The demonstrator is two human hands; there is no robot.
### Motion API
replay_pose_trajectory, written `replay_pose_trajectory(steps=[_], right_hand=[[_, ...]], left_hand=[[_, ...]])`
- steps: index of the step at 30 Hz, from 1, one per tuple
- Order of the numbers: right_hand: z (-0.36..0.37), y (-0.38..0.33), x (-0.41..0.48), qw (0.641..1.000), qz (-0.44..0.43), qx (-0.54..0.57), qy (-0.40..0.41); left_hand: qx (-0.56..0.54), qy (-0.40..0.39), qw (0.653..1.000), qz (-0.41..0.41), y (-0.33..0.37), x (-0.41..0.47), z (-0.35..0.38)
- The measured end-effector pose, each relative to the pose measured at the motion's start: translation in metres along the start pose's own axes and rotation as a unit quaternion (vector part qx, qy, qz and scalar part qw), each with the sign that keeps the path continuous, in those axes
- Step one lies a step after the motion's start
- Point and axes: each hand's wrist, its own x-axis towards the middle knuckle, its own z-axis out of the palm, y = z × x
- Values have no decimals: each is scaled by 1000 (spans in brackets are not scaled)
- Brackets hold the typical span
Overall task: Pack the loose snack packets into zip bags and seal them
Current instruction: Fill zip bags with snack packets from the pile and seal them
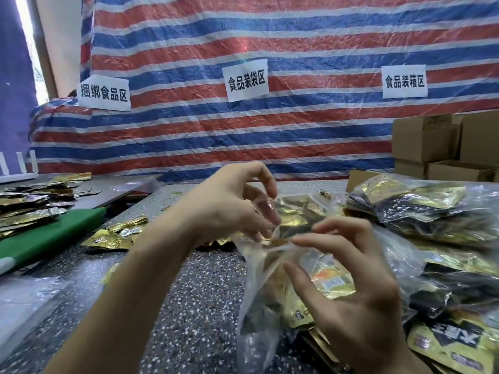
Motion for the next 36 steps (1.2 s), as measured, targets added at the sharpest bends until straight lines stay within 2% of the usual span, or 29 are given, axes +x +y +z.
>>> replay_pose_trajectory(steps=[4,10,13,15,17,19,21,23,25,27,30,31,32,33,34,36], right_hand=[[-7,-1,0,995,76,15,-56],[-20,-2,12,998,38,-24,-40],[-28,4,16,990,45,58,-121],[-32,7,18,969,68,141,-190],[-35,8,19,960,82,175,-203],[-37,6,18,962,82,188,-181],[-36,2,19,971,66,167,-157],[-36,1,21,984,31,106,-136],[-35,-4,25,991,3,56,-121],[-35,-13,24,993,-4,52,-110],[-37,-16,37,991,-14,26,-131],[-33,-14,45,982,4,21,-185],[-31,-10,50,955,60,29,-289],[-30,-6,54,931,145,67,-329],[-33,-2,50,927,178,108,-311],[-34,-6,40,963,118,118,-209]], left_hand=[[-40,-53,995,73,-5,-4,-20],[-77,-136,980,126,-10,-7,-28],[-89,-161,973,142,-10,-7,-28],[-103,-184,966,149,-10,-8,-27],[-121,-205,960,148,-11,-8,-25],[-126,-200,963,131,-12,-6,-26],[-80,-183,974,110,-10,-4,-26],[45,-175,978,100,-5,-6,-24],[156,-201,964,80,-2,-8,-21],[196,-225,952,68,2,-13,-19],[123,-243,958,93,7,-17,-25],[72,-261,957,107,8,-17,-28],[35,-277,952,122,7,-16,-31],[11,-286,948,141,4,-13,-32],[-9,-302,942,147,0,-10,-32],[-54,-322,935,137,-12,-1,-32]])
